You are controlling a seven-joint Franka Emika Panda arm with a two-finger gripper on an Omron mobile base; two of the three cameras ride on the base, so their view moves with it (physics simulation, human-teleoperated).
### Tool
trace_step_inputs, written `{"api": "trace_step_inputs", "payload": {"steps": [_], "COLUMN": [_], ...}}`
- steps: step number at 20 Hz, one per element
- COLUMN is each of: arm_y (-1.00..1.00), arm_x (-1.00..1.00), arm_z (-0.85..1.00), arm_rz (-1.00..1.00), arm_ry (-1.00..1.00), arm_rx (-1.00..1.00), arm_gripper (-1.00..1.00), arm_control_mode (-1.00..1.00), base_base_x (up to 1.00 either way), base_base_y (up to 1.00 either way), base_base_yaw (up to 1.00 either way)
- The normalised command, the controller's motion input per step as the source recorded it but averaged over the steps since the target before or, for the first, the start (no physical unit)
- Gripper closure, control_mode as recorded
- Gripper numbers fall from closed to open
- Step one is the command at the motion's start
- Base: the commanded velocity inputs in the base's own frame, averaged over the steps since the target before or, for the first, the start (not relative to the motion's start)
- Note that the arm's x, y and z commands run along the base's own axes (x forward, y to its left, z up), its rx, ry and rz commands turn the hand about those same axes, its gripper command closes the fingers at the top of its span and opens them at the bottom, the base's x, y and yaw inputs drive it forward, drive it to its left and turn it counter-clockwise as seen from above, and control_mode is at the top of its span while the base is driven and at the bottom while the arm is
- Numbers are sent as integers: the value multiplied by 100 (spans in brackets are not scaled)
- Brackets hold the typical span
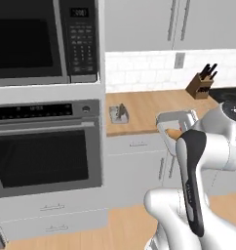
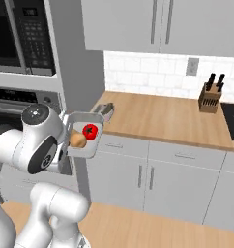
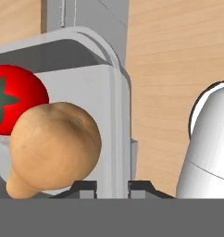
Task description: Take the meat container that has the fish and place it on the second highest rack of the freezer. Then take the vegetable container that has the tomato and squash and place it on the highest rack of the freezer.
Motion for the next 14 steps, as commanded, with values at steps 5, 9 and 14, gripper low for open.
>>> {"api": "trace_step_inputs", "payload": {"steps": [5,9,14], "arm_y": [0,0,0], "arm_x": [0,0,0], "arm_z": [0,0,0], "arm_rz": [0,0,0], "arm_ry": [0,0,0], "arm_rx": [0,0,0], "arm_gripper": [100,100,100], "arm_control_mode": [100,100,100], "base_base_x": [-36,-10,0], "base_base_y": [91,99,100], "base_base_yaw": [11,13,13]}}
